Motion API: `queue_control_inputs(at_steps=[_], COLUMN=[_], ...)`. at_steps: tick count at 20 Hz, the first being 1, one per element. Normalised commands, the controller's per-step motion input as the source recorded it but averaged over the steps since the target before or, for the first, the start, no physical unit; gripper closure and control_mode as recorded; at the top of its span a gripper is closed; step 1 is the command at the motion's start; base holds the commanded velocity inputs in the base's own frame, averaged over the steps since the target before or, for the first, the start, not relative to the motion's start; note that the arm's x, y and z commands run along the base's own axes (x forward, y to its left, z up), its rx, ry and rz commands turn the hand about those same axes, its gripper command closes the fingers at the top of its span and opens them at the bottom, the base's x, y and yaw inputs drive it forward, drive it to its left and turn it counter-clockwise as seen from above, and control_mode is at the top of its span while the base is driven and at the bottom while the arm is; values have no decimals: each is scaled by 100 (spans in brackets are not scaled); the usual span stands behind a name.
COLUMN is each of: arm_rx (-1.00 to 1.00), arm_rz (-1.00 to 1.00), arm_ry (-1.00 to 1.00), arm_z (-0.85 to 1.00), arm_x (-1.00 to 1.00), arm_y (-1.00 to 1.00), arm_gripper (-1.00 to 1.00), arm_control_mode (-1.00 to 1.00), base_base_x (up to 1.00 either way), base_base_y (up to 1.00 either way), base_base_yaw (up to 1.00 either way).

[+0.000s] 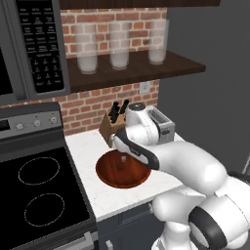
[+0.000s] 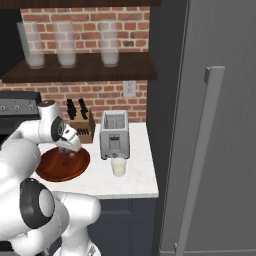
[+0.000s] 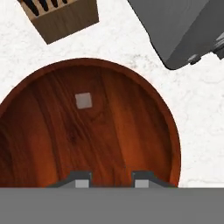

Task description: Grab a lemon wedge from the fridge and one ice cube from the ice bowl, and put them in the glass of lemonade.

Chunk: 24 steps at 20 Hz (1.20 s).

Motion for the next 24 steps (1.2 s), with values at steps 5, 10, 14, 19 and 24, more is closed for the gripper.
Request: queue_control_inputs(at_steps=[5,10,14,19,24], arm_rx=[0,0,0,0,0], arm_rz=[-6,-7,-11,-13,-13], arm_ry=[0,0,0,0,0], arm_z=[46,29,12,8,1], arm_x=[-17,-16,-6,-4,0], arm_y=[-44,-48,-52,-56,-56], arm_gripper=[100,100,100,100,100], arm_control_mode=[-100,-100,-100,-100,-100], base_base_x=[0,0,0,0,0], base_base_y=[0,0,0,0,0], base_base_yaw=[0,0,0,0,0])
